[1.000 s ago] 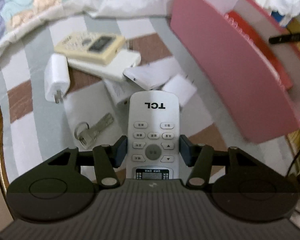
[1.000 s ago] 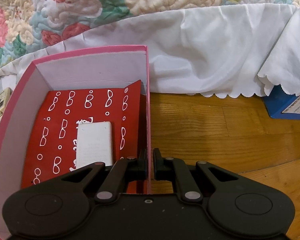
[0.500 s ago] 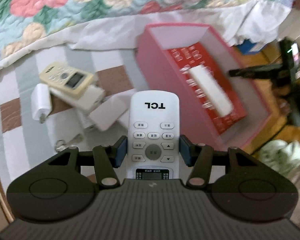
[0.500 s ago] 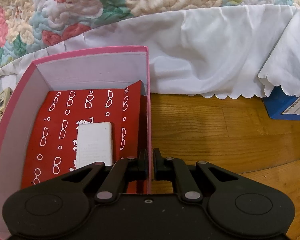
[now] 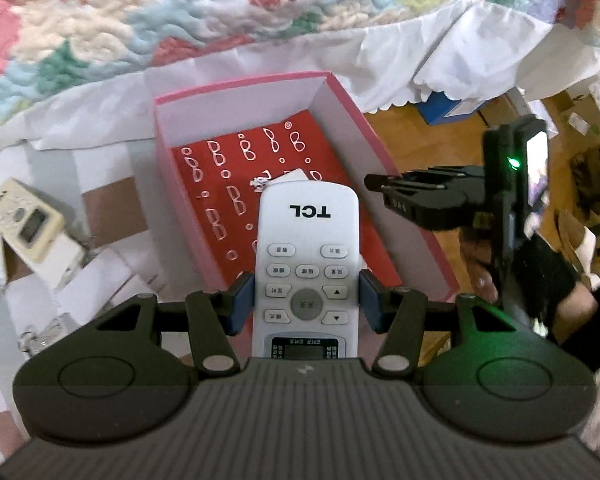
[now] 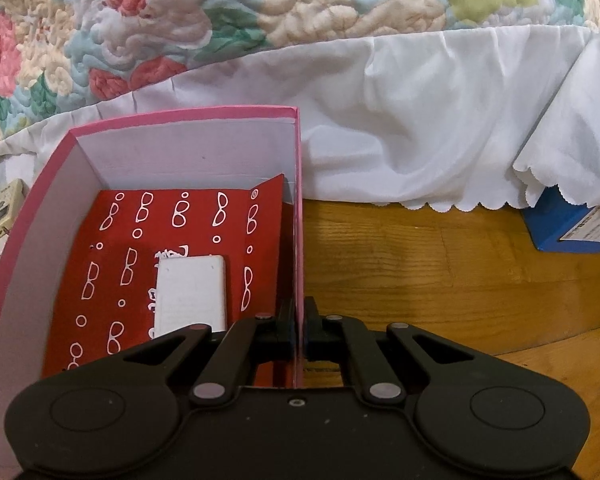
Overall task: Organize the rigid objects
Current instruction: 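Lower the TCL remote into the pink box and open the left tool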
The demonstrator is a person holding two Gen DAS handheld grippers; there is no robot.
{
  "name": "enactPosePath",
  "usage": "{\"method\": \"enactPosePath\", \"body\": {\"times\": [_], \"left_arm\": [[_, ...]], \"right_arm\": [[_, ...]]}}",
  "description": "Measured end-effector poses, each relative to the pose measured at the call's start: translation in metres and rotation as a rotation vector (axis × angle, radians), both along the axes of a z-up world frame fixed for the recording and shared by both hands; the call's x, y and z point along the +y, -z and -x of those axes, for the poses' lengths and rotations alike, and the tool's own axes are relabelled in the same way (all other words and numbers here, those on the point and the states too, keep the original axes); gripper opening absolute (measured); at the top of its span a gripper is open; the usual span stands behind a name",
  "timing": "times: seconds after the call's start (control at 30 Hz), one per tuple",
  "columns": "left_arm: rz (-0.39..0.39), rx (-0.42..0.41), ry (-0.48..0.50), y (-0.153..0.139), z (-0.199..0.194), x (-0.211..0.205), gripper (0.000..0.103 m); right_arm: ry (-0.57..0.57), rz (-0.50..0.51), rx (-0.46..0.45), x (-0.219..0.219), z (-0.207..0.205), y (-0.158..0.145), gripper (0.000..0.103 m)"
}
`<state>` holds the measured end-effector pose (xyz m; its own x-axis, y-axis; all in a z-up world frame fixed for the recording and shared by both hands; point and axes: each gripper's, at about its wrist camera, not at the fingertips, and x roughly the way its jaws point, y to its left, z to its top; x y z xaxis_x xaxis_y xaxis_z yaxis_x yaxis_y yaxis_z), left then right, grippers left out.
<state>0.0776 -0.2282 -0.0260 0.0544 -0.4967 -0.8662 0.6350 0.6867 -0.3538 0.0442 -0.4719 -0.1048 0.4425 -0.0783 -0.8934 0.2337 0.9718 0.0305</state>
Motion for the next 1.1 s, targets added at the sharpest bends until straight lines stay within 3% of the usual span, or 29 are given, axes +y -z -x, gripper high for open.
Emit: {"method": "enactPosePath", "body": {"times": [0.27, 0.37, 0.53, 0.73, 0.87, 1.0, 1.1], "left_arm": [[-0.048, -0.003, -0.085, 0.028, 0.003, -0.035, 0.054], [-0.063, 0.030, -0.113, 0.039, 0.004, -0.036, 0.054], [-0.086, -0.010, -0.195, 0.044, 0.003, -0.037, 0.054], [-0.073, -0.002, -0.190, 0.041, 0.002, -0.048, 0.054], [-0.083, -0.047, -0.156, 0.046, 0.005, -0.051, 0.054], [-0.017, -0.029, -0.144, 0.042, -0.002, -0.038, 0.056], [0.023, -0.068, -0.112, 0.027, -0.003, -0.026, 0.056]], "right_arm": [[0.002, -0.014, -0.013, -0.002, 0.001, 0.000, 0.006], [0.002, -0.016, -0.028, -0.003, 0.001, -0.002, 0.006], [0.010, -0.020, -0.029, -0.003, 0.000, 0.001, 0.006], [0.012, -0.025, -0.026, -0.004, -0.001, 0.002, 0.006], [0.014, -0.025, -0.026, -0.003, 0.000, 0.002, 0.006], [0.009, -0.024, -0.026, -0.003, 0.000, 0.003, 0.007], [0.004, -0.024, -0.022, -0.003, 0.000, 0.005, 0.007]]}}
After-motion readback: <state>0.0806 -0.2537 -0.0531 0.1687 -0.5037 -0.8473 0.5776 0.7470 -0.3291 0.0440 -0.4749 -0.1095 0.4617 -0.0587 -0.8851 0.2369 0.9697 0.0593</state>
